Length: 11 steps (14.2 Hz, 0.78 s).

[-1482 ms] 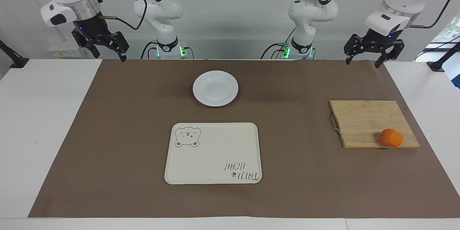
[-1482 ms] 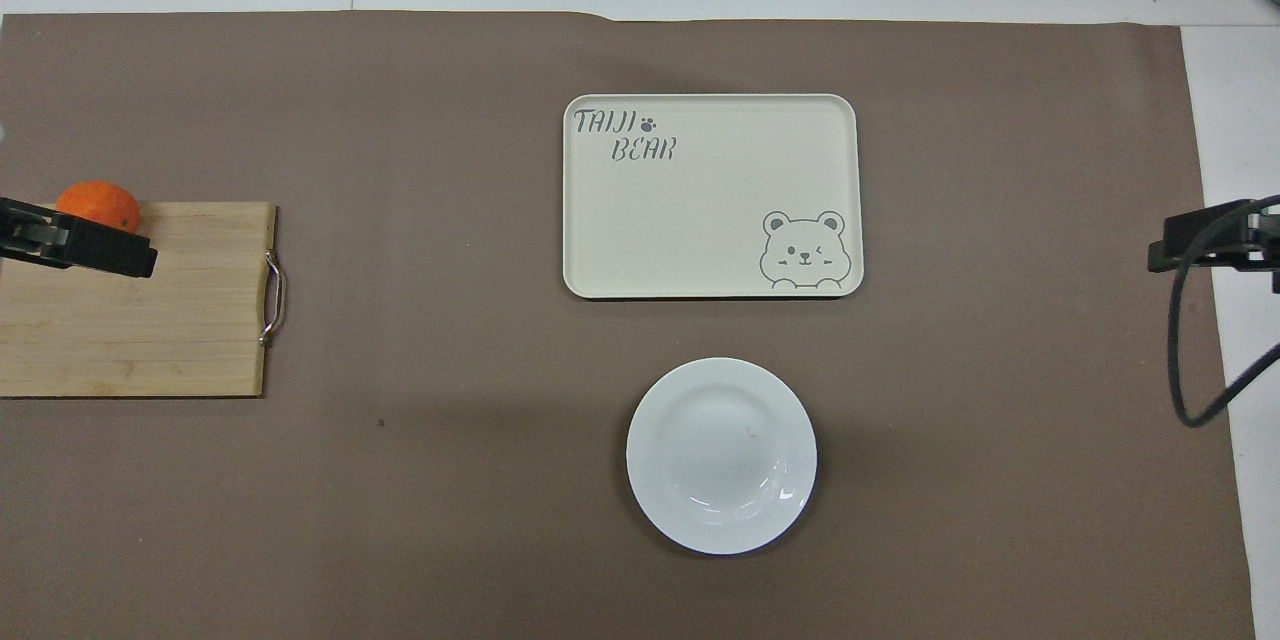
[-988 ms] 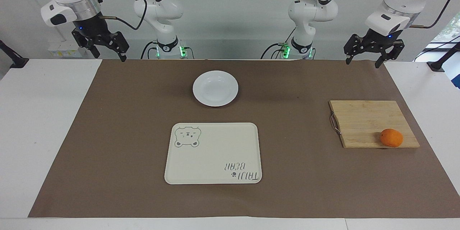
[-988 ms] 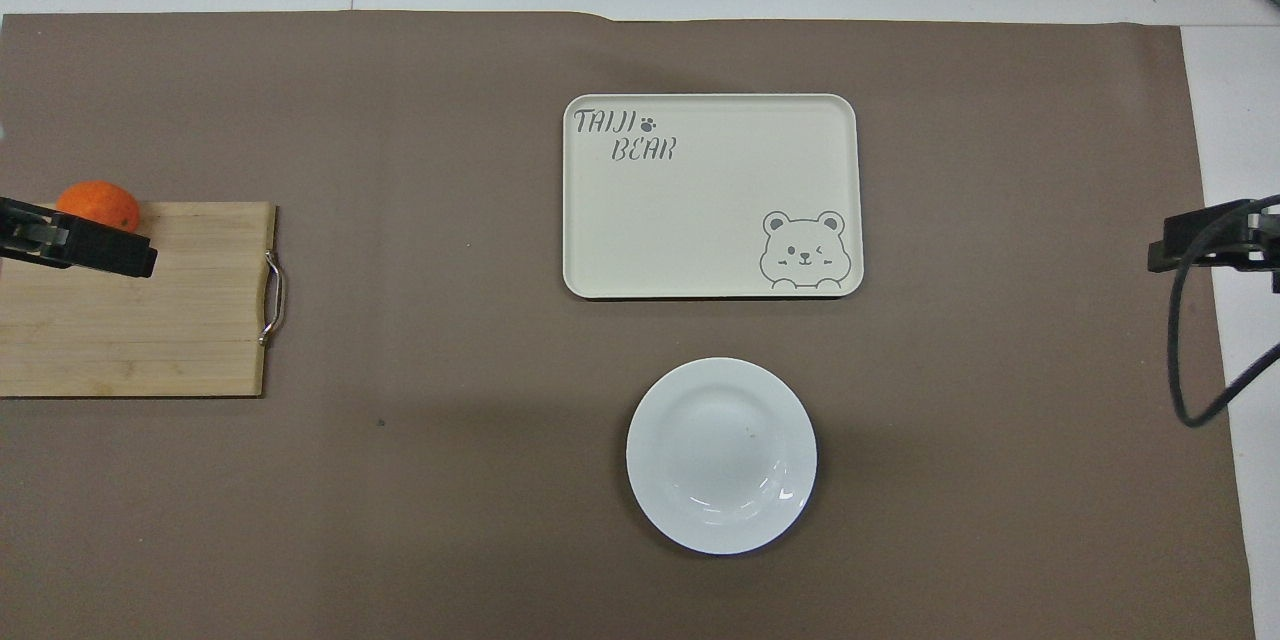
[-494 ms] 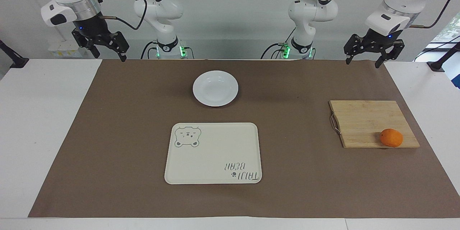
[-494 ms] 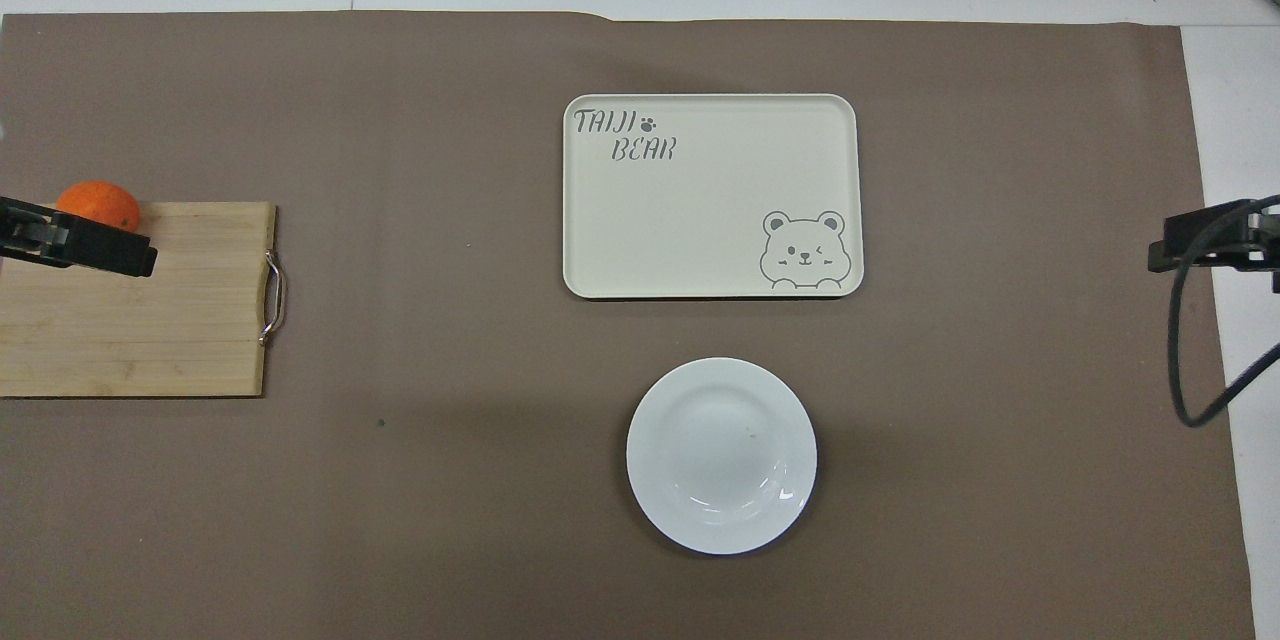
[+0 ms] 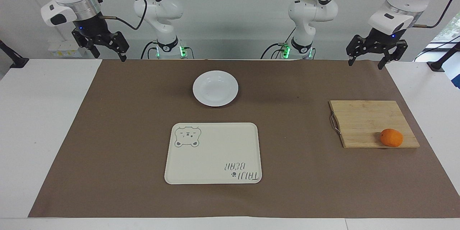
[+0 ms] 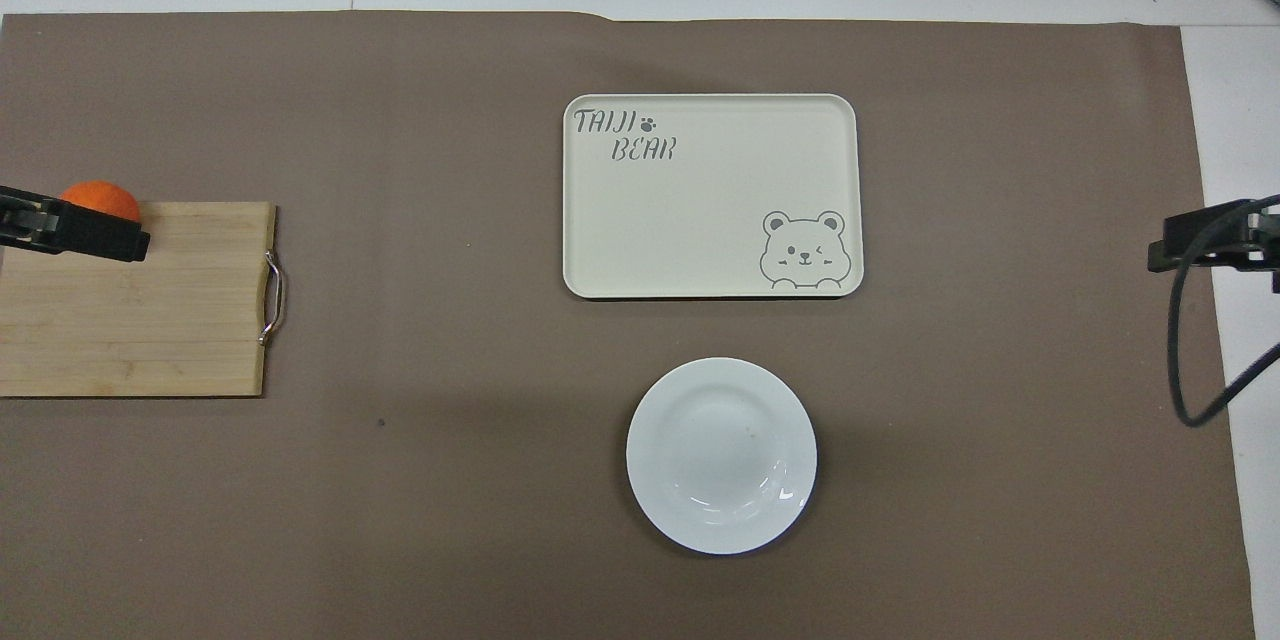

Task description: Place orange and plate with both arms

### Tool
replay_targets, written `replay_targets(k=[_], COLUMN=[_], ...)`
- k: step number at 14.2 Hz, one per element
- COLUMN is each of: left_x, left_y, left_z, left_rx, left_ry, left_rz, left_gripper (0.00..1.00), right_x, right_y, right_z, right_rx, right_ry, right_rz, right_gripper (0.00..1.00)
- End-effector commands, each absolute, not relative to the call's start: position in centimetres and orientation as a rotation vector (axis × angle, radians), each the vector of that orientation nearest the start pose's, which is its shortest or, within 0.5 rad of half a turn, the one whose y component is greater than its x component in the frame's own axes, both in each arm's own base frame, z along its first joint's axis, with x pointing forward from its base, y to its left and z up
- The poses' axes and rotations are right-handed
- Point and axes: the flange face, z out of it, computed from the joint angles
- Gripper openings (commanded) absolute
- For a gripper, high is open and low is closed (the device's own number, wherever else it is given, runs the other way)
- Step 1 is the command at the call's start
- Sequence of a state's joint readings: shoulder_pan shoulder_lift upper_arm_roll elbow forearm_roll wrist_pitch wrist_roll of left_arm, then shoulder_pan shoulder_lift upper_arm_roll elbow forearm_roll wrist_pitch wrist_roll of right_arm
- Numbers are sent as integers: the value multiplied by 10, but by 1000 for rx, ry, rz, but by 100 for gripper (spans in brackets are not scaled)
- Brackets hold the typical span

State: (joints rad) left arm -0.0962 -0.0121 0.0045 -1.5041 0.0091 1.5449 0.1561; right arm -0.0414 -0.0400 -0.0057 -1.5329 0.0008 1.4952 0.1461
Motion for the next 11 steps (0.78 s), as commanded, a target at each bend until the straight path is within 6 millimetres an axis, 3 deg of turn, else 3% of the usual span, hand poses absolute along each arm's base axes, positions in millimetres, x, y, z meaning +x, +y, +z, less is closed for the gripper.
replay_targets(k=[1,6,11], left_x=[546,547,552], left_y=[-46,-40,-7], left_z=[662,661,659], left_rx=[-3097,-3099,-3091], left_ry=[398,384,395], left_rz=[-114,-119,-143], left_gripper=[100,100,100], right_x=[529,529,530], right_y=[-24,-24,-24], right_z=[659,659,658], right_rx=[-3100,-3100,-3100], right_ry=[324,324,324], right_rz=[-10,-10,-7], right_gripper=[100,100,100])
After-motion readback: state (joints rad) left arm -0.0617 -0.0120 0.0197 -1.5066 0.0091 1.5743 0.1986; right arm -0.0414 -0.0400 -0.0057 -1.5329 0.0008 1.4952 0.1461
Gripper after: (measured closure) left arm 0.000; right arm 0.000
